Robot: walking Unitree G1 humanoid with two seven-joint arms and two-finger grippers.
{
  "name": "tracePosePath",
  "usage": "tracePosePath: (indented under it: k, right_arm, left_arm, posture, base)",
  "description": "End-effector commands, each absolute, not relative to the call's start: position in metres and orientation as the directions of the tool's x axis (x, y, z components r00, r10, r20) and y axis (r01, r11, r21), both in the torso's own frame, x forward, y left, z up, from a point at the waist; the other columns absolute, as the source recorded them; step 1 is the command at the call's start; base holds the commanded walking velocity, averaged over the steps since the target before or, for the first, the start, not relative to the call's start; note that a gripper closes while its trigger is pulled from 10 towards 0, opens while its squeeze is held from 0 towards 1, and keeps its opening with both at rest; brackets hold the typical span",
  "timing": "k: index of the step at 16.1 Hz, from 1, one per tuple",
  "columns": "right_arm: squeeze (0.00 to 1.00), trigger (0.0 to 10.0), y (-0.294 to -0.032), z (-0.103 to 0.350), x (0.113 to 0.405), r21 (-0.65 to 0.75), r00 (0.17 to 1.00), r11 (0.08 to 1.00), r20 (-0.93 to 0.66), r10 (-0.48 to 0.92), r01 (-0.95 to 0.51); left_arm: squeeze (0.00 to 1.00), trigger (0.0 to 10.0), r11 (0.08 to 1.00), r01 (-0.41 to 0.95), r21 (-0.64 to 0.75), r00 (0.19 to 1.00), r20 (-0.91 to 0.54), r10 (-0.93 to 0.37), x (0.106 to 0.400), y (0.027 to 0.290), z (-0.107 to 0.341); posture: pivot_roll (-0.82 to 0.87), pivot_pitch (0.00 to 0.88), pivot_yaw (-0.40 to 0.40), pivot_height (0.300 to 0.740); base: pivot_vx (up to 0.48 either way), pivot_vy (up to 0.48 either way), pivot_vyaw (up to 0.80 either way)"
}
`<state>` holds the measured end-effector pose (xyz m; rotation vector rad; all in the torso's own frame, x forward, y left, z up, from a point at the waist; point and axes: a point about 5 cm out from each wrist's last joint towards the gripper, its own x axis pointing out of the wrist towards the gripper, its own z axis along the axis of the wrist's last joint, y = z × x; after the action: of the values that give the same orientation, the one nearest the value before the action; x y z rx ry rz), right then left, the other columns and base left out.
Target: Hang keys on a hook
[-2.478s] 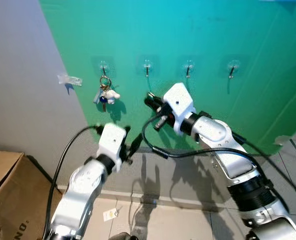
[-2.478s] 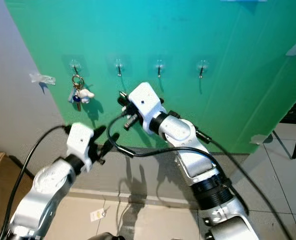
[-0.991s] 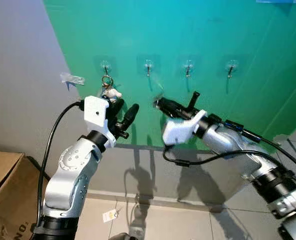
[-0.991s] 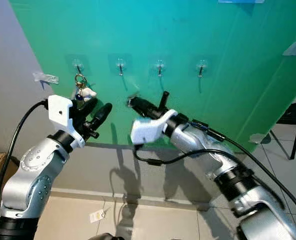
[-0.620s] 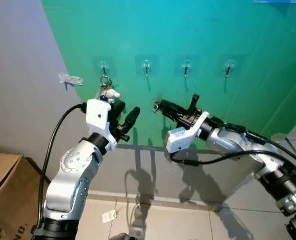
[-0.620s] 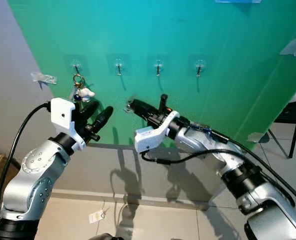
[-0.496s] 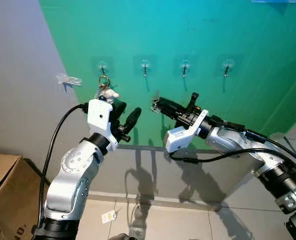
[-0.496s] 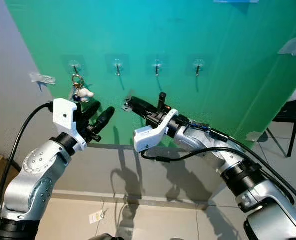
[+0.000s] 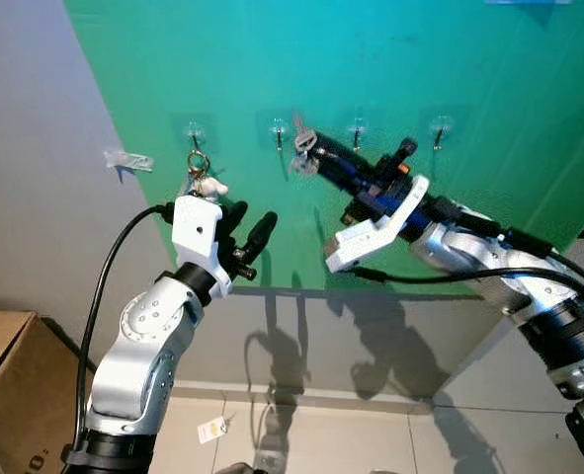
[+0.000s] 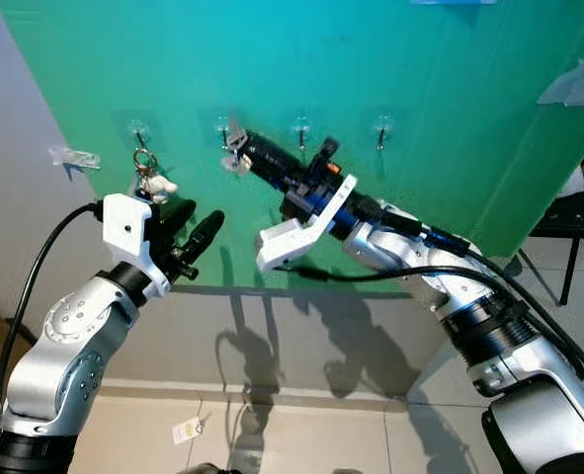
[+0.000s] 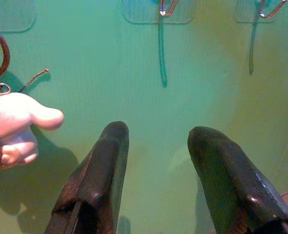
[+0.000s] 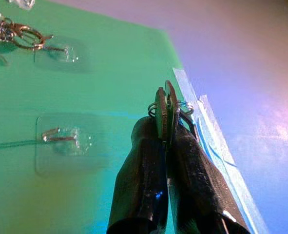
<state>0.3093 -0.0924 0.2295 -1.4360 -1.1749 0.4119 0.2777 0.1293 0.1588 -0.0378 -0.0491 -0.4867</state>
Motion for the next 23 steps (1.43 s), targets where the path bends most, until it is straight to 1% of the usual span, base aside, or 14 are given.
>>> tracePosePath:
  k: [1,3,4,6,8,10,11,17,18,19,20,21,22,23]
  right_arm:
    - [0.0,0.0,-0.093,0.236,0.313,-0.884,0.436,0.175,0.376,0.818,0.433]
    - [0.0,0.0,-0.092,0.229,0.314,-0.902,0.448,0.193,0.366,0.816,0.387]
    - [0.0,0.0,-0.088,0.227,0.312,-0.901,0.428,0.191,0.361,0.829,0.39]
    - [0.0,0.0,-0.086,0.24,0.31,-0.846,0.37,0.197,0.41,0.834,0.495]
    - [0.0,0.0,-0.09,0.255,0.314,-0.819,0.364,0.238,0.466,0.806,0.521]
    - [0.0,0.0,-0.09,0.245,0.319,-0.868,0.416,0.253,0.438,0.797,0.428]
    - [0.0,0.0,-0.09,0.243,0.319,-0.876,0.424,0.256,0.431,0.796,0.409]
    - [0.0,0.0,-0.077,0.206,0.323,-0.956,0.467,0.152,0.257,0.846,0.25]
    - [0.0,0.0,-0.076,0.202,0.326,-0.966,0.498,0.174,0.249,0.83,0.191]
    - [0.0,0.0,-0.075,0.199,0.327,-0.971,0.511,0.167,0.233,0.828,0.171]
    - [0.0,0.0,-0.076,0.196,0.335,-0.956,0.595,0.291,0.261,0.76,0.048]
    - [0.0,0.0,-0.077,0.196,0.336,-0.944,0.616,0.33,0.27,0.74,0.017]
    - [0.0,0.0,-0.077,0.196,0.34,-0.884,0.675,0.456,0.272,0.686,-0.106]
    - [0.0,0.0,-0.074,0.193,0.338,-0.824,0.689,0.525,0.253,0.68,-0.215]
  left_arm:
    - [0.0,10.0,0.884,0.467,-0.011,0.883,0.057,-0.466,0.278,0.129,0.16]
    - [0.0,10.0,0.883,0.469,-0.01,0.882,0.057,-0.468,0.278,0.129,0.16]
    - [0.0,10.0,0.883,0.469,-0.008,0.882,0.058,-0.468,0.278,0.128,0.16]
    - [0.0,10.0,0.884,0.468,-0.004,0.882,0.061,-0.467,0.278,0.128,0.16]
    - [0.0,10.0,0.886,0.465,0.0,0.884,0.06,-0.464,0.278,0.128,0.16]
    - [0.0,10.0,0.886,0.464,0.001,0.884,0.059,-0.463,0.277,0.129,0.16]
    - [0.0,10.0,0.886,0.464,0.001,0.884,0.059,-0.463,0.277,0.129,0.16]
    - [0.0,10.0,0.881,0.473,-0.018,0.881,0.044,-0.472,0.277,0.127,0.157]
    - [0.0,10.0,0.879,0.476,-0.031,0.879,0.043,-0.475,0.276,0.126,0.156]
    - [0.0,10.0,0.877,0.48,-0.027,0.877,0.041,-0.479,0.275,0.124,0.156]
    - [0.0,10.0,0.875,0.483,-0.023,0.875,0.04,-0.482,0.274,0.123,0.155]
    - [0.0,10.0,0.875,0.483,-0.023,0.875,0.04,-0.482,0.274,0.123,0.155]
    - [0.0,10.0,0.876,0.482,-0.022,0.876,0.039,-0.481,0.274,0.124,0.155]
    - [0.0,10.0,0.877,0.481,-0.021,0.877,0.037,-0.48,0.273,0.125,0.155]
  posture:
    - [-0.11,0.012,0.087,0.74]
    - [-0.11,0.012,0.088,0.74]
    - [-0.11,0.012,0.088,0.74]
    - [-0.1,0.014,0.087,0.74]
    - [-0.1,0.014,0.084,0.74]
    - [-0.1,0.014,0.083,0.74]
    - [-0.1,0.014,0.083,0.74]
    - [-0.1,0.02,0.081,0.74]
    - [-0.1,0.021,0.08,0.74]
    - [-0.1,0.021,0.079,0.74]
    - [-0.09,0.022,0.078,0.74]
    - [-0.09,0.022,0.078,0.74]
    - [-0.09,0.024,0.078,0.74]
    - [-0.09,0.025,0.079,0.74]
  base:
    - [0.0,0.0,0.0]
    - [0.0,0.0,0.0]
    - [0.0,0.0,0.0]
    - [0.0,0.0,0.0]
    - [0.0,0.0,0.0]
    - [0.0,0.0,0.0]
    - [0.0,0.0,0.0]
    - [0.0,0.0,0.0]
    - [0.0,0.0,0.0]
    - [0.0,0.0,0.0]
    - [0.0,0.0,0.0]
    - [0.0,0.0,0.0]
    - [0.0,0.0,0.0]
    - [0.0,0.0,0.0]
